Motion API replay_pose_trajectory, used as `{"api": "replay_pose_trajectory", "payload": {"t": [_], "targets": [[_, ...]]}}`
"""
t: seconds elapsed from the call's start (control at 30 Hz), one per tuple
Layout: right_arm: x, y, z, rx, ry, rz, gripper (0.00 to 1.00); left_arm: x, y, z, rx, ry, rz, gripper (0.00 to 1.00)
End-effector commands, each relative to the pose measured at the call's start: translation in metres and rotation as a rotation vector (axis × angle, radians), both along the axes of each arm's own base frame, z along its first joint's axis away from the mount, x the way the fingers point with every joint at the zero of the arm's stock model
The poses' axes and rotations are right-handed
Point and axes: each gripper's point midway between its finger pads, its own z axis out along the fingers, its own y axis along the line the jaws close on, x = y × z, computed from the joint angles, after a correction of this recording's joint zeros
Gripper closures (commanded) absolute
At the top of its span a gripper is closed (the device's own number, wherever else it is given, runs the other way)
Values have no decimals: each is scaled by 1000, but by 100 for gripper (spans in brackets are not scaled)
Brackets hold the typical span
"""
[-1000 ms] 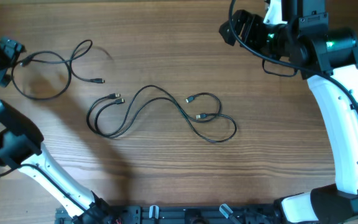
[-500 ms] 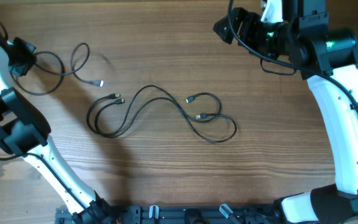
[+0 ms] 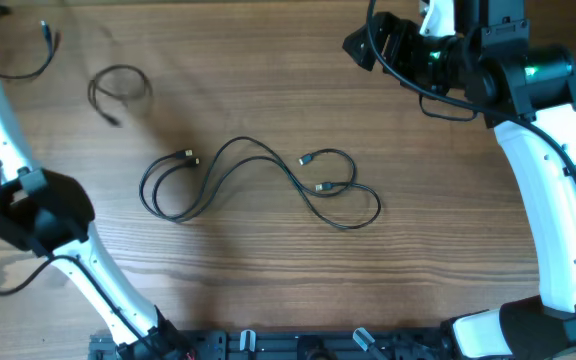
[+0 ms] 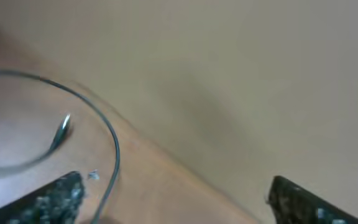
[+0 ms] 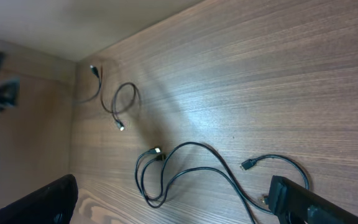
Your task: Untangle cables
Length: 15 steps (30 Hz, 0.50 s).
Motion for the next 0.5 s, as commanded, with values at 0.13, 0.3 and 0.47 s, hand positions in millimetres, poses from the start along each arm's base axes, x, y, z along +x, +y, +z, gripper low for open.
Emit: {"api": "replay_pose_trajectory", "payload": {"t": [0.13, 0.3, 0.47], "targets": [[-3, 3, -8, 4, 34, 15, 0, -45, 8, -150, -69, 462, 43, 0], [-3, 3, -8, 4, 35, 15, 0, -81, -21, -170, -168, 634, -7, 0], [-3, 3, -8, -10, 19, 32, 0, -102, -55, -193, -212, 775, -54, 0]]}}
